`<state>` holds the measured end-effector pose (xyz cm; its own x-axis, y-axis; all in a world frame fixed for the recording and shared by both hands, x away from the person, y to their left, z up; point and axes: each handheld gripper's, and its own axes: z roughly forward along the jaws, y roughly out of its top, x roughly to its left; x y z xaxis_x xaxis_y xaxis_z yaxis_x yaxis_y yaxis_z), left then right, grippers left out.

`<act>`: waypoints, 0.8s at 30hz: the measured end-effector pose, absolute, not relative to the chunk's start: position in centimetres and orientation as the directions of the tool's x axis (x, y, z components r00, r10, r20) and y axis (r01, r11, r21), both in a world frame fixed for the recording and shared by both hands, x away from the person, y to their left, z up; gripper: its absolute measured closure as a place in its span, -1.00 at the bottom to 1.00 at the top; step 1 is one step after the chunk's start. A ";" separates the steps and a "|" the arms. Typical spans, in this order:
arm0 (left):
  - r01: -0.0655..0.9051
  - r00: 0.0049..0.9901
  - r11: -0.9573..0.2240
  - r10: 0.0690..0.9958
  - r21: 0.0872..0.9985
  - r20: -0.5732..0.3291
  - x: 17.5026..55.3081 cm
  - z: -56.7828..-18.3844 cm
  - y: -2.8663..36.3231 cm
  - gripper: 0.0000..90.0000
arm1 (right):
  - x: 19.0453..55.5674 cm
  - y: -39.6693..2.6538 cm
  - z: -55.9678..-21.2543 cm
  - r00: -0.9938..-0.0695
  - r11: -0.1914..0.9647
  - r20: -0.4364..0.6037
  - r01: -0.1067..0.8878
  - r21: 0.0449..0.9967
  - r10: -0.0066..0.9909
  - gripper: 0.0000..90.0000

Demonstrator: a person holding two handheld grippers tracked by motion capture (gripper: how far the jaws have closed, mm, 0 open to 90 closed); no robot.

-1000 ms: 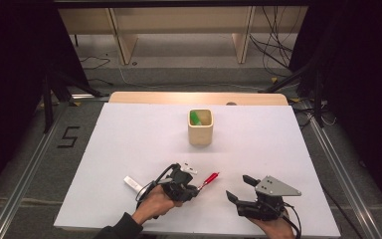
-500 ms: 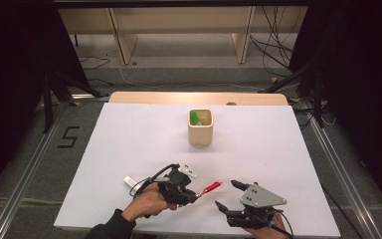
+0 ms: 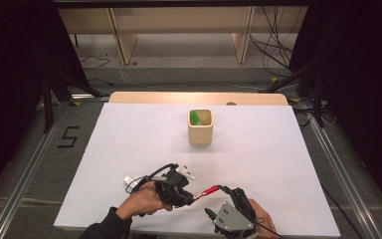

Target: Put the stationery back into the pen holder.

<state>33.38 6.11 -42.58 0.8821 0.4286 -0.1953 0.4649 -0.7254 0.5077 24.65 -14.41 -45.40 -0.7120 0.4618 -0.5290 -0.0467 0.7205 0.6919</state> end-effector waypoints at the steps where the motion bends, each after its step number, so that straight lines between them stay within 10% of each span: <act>1: 0.464 0.883 -0.725 0.427 0.510 -0.196 33.3 -42.5 6.1 0.76 | 24.5 -14.2 -45.5 -0.708 0.731 -0.545 -0.058 0.680 0.450 -0.38; 24: 0.434 0.899 -0.752 0.394 0.497 -0.190 32.8 -41.9 6.1 0.76 | 23.5 -10.8 -47.9 -0.516 0.905 -0.848 -0.294 0.309 0.122 0.23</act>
<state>32.78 6.09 -41.94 0.8993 0.3937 -0.1905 0.4342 -0.7516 0.4966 23.54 -10.80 -47.91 -0.5155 0.1220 -0.8482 -0.2935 0.9048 0.3085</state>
